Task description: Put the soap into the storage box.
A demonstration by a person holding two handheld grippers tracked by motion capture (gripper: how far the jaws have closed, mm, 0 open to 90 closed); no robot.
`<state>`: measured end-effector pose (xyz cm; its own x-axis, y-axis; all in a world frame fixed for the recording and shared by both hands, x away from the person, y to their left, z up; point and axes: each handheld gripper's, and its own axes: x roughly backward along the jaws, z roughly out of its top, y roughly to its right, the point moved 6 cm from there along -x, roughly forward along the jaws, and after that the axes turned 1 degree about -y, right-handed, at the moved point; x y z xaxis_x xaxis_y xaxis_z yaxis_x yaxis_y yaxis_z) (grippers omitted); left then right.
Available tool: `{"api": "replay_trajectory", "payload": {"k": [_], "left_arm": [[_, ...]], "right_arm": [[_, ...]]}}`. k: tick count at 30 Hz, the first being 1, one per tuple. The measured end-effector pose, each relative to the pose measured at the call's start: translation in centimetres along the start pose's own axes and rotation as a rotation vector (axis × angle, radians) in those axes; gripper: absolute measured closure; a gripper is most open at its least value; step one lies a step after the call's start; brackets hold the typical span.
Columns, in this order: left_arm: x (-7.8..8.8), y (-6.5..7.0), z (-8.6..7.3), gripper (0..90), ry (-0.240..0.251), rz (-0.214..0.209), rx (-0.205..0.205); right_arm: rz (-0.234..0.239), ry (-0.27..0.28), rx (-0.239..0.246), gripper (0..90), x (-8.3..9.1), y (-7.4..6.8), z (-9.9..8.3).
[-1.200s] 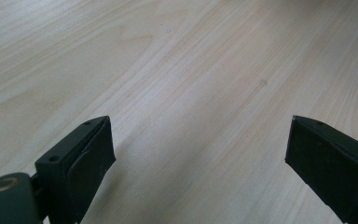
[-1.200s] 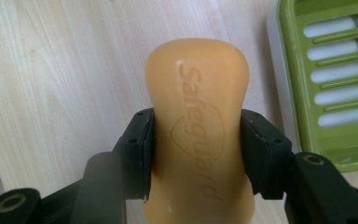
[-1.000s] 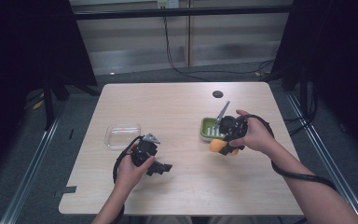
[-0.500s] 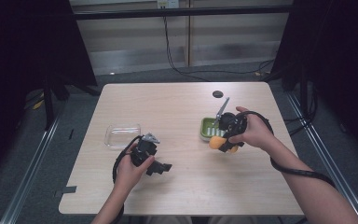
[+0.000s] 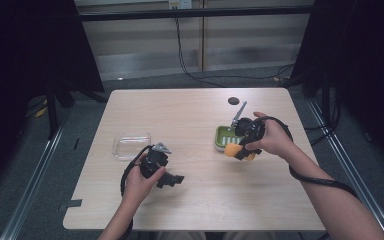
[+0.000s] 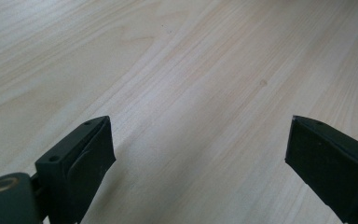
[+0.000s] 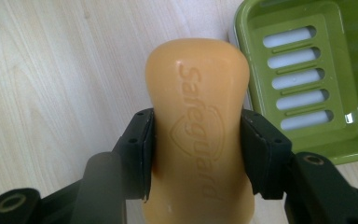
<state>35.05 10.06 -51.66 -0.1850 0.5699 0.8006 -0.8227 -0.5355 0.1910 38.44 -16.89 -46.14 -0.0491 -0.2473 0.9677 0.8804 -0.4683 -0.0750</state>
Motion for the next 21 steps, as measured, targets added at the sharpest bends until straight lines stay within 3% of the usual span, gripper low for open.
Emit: {"api": "replay_trajectory", "payload": {"k": [2,3,10,12,13,15,21], "left_arm": [[-0.12,0.12,0.05,7.7,0.012,-0.001,0.021],[-0.01,-0.03,-0.05,7.7,-0.007,-0.002,-0.001],[-0.08,-0.01,-0.06,7.7,-0.005,-0.004,0.002],[-0.26,0.21,0.07,7.7,0.025,-0.005,0.039],[-0.16,0.07,-0.03,7.7,0.006,-0.006,0.014],[-0.26,0.2,0.07,7.7,0.026,-0.005,0.039],[-0.25,0.18,0.04,7.7,0.025,-0.006,0.041]], "right_arm": [[-0.002,0.002,-0.001,49.9,0.03,-0.03,0.07],[0.001,0.002,0.001,49.9,0.07,0.0,0.1],[0.001,0.004,0.007,49.9,0.5,0.4,0.31],[0.002,0.004,0.01,49.9,0.53,0.52,0.33],[0.006,0.004,0.004,49.9,0.59,0.52,0.34],[0.0,0.003,-0.002,49.9,0.63,0.65,0.38],[0.001,0.002,0.0,49.9,0.6,0.97,0.44]]}}
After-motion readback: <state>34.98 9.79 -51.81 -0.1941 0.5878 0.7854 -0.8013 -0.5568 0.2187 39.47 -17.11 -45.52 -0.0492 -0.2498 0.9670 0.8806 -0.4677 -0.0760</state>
